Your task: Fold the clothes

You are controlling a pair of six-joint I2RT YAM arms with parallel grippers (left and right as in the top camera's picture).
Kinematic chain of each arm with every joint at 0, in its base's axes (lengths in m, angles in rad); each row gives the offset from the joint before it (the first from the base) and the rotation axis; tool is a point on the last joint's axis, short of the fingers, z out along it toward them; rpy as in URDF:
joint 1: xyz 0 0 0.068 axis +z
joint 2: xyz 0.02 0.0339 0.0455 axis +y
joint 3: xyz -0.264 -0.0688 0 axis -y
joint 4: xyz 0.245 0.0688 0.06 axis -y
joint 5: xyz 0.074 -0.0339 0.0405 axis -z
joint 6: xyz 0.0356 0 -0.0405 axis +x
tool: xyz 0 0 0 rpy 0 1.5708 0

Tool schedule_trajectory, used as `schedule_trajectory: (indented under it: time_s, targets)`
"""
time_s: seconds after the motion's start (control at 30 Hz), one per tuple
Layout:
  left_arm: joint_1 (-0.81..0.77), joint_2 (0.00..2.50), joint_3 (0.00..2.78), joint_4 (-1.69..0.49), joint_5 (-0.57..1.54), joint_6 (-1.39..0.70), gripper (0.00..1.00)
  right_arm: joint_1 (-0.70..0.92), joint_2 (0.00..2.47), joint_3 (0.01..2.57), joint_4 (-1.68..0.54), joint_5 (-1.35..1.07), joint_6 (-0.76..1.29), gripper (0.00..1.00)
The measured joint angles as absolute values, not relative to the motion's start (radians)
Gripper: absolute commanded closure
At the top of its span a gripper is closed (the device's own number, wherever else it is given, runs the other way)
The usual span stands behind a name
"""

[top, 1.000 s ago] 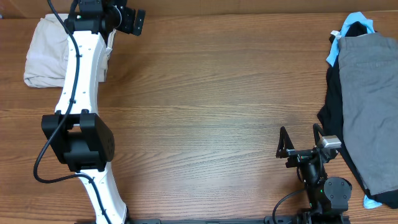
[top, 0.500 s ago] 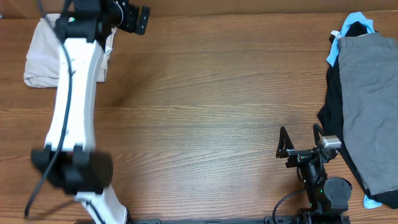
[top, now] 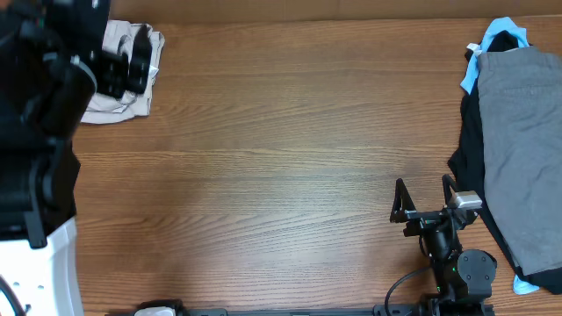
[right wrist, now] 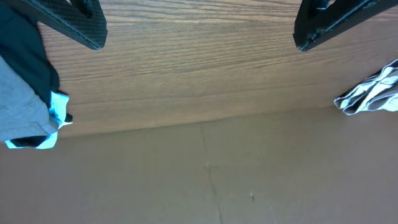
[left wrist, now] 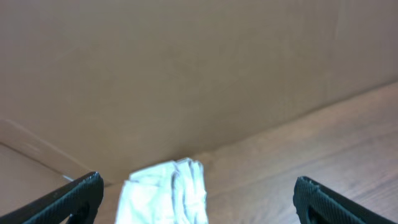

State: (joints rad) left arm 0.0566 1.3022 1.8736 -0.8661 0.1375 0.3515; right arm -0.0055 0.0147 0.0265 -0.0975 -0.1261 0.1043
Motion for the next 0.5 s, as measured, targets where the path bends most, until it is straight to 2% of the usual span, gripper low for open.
schedule_trajectory:
  time_s: [0.13, 0.3, 0.5]
  targets:
    - [0.098, 1.181, 1.563, -0.642, 0.247, 0.352, 0.0, -0.006, 0.015, 0.027, -0.097, -0.126, 0.104, 0.0]
    - [0.101, 1.005, 1.09, -0.208, 0.378, 0.339, 0.0, -0.006, 0.015, 0.025, -0.098, -0.126, 0.104, 0.0]
    - [0.1, 0.77, 0.581, 0.264, 0.434, 0.284, 0.0, -0.005, 0.015, 0.025, -0.097, -0.126, 0.104, 0.0]
